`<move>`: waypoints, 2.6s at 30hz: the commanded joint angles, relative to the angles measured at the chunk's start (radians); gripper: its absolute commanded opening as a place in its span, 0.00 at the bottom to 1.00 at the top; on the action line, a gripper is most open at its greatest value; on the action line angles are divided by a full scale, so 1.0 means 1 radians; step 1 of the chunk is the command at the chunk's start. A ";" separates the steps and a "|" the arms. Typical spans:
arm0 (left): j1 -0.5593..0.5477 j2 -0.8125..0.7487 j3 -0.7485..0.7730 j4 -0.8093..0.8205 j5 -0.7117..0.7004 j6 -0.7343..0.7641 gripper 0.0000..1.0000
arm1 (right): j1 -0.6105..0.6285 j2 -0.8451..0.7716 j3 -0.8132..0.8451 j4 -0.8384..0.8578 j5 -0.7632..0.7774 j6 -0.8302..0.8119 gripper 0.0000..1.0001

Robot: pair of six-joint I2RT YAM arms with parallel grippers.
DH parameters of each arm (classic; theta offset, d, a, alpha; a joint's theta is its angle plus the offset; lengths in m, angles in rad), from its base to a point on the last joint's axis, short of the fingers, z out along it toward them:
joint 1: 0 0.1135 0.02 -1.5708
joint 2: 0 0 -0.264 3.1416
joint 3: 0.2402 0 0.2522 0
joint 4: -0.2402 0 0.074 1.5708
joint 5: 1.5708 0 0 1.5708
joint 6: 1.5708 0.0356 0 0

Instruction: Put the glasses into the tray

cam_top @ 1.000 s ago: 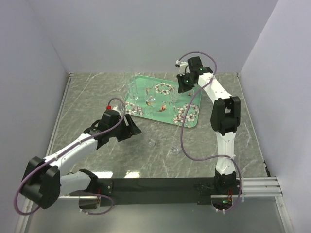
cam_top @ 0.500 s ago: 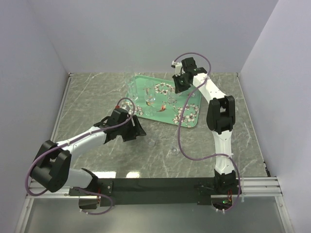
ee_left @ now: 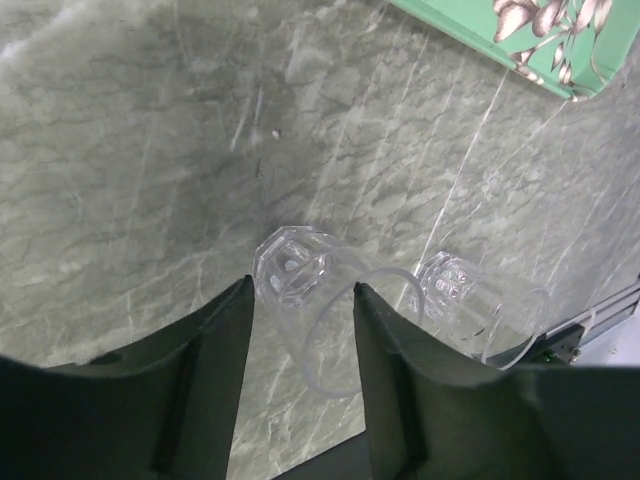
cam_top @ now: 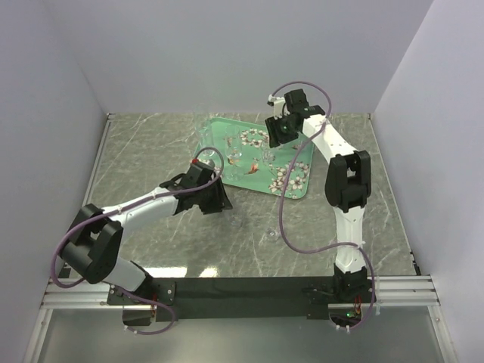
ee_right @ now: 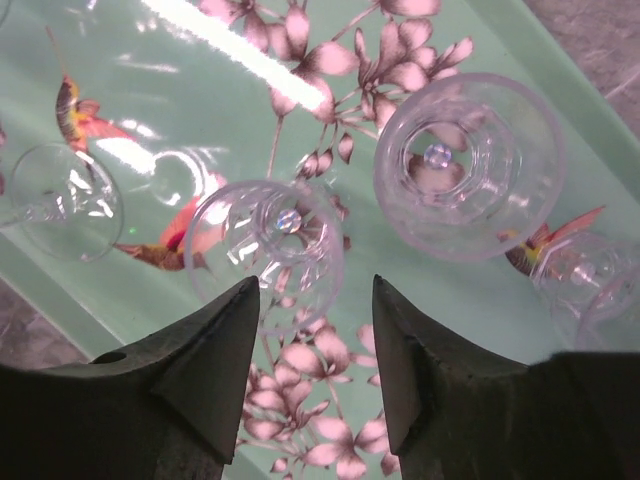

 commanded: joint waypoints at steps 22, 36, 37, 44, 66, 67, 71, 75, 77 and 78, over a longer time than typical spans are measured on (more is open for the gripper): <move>-0.191 0.081 0.248 -0.282 -0.306 0.151 0.00 | -0.164 -0.464 -0.286 0.051 -0.295 -0.059 0.63; -0.222 0.312 0.720 -0.489 -0.386 0.333 0.00 | -0.313 -0.608 -0.490 0.093 -0.354 -0.077 0.63; -0.224 0.346 0.745 -0.497 -0.388 0.343 0.00 | -0.321 -0.622 -0.508 0.097 -0.354 -0.080 0.63; -0.222 0.481 0.953 -0.560 -0.402 0.398 0.00 | -0.367 -0.649 -0.557 0.108 -0.366 -0.091 0.63; -0.201 0.762 1.288 -0.606 -0.437 0.464 0.02 | -0.401 -0.669 -0.634 0.137 -0.375 -0.103 0.63; -0.196 0.768 1.298 -0.604 -0.437 0.467 0.02 | -0.404 -0.674 -0.639 0.140 -0.374 -0.106 0.63; -0.185 0.793 1.325 -0.615 -0.432 0.478 0.02 | -0.408 -0.677 -0.651 0.143 -0.378 -0.106 0.63; -0.181 0.809 1.334 -0.610 -0.428 0.491 0.04 | -0.410 -0.674 -0.653 0.145 -0.378 -0.109 0.63; -0.178 0.811 1.322 -0.606 -0.423 0.493 0.04 | -0.410 -0.671 -0.653 0.145 -0.374 -0.109 0.63; -0.176 0.812 1.319 -0.606 -0.422 0.495 0.05 | -0.408 -0.669 -0.654 0.145 -0.372 -0.111 0.63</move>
